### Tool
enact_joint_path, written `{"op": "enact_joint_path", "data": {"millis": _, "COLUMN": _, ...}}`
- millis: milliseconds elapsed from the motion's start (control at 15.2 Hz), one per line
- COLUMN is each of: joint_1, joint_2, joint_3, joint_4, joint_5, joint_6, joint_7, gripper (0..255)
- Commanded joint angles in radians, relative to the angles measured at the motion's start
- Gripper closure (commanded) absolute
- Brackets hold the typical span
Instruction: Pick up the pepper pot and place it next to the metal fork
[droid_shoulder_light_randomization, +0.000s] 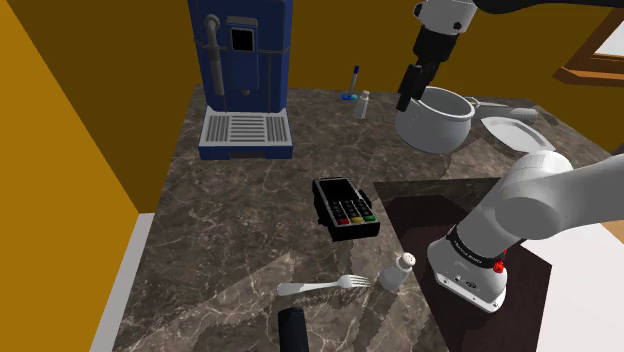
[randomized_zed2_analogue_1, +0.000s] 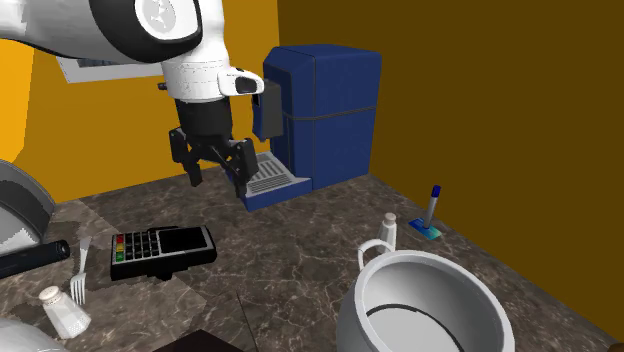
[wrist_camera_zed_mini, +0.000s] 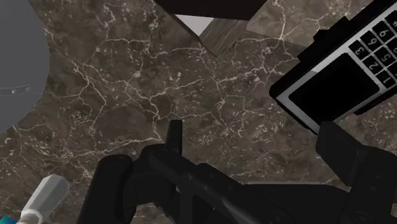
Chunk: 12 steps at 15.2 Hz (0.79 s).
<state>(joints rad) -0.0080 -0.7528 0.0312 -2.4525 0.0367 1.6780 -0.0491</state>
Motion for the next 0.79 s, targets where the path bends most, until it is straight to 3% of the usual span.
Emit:
{"op": "enact_joint_path", "data": {"millis": 0, "joint_1": 0.0, "joint_2": 0.0, "joint_3": 0.0, "joint_4": 0.0, "joint_5": 0.0, "joint_6": 0.0, "joint_7": 0.0, "gripper": 0}}
{"op": "enact_joint_path", "data": {"millis": 726, "joint_1": -0.076, "joint_2": 0.328, "joint_3": -0.106, "joint_4": 0.084, "joint_5": -0.098, "joint_6": 0.263, "joint_7": -0.11, "gripper": 0}}
